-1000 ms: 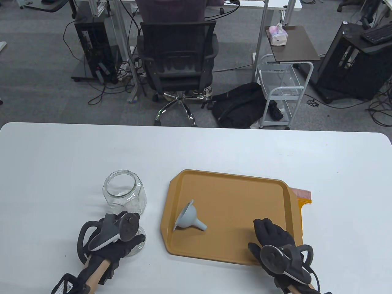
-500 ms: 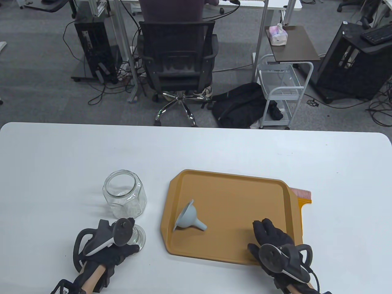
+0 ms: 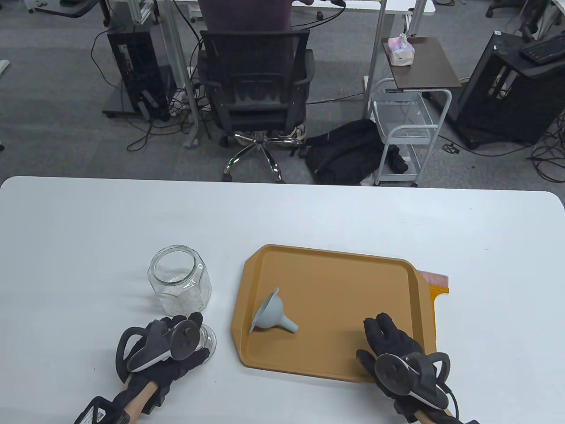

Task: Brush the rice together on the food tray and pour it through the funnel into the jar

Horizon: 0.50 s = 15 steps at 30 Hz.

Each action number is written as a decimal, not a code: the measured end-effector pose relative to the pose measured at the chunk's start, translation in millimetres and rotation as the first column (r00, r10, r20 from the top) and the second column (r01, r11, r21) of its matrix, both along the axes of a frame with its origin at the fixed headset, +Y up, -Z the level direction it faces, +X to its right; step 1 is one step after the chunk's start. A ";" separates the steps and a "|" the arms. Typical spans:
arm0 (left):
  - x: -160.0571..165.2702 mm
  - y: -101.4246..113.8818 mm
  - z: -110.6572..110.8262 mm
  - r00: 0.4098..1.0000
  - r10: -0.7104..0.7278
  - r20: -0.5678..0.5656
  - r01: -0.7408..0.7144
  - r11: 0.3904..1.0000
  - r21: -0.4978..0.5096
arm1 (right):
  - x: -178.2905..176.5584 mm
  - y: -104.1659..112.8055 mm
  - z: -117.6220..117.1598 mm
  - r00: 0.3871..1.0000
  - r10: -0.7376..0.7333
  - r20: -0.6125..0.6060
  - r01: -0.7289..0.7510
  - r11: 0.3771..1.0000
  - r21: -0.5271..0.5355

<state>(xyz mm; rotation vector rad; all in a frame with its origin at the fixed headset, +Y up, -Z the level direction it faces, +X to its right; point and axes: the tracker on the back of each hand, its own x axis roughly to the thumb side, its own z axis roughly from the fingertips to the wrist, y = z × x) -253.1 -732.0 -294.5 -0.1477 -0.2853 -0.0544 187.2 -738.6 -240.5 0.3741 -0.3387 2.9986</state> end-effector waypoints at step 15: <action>-47.6 103.5 -26.3 0.680 0.733 -0.027 -0.717 0.673 0.182 | -2.1 -1.0 0.7 1.000 0.008 -0.023 -0.008 1.000 -0.001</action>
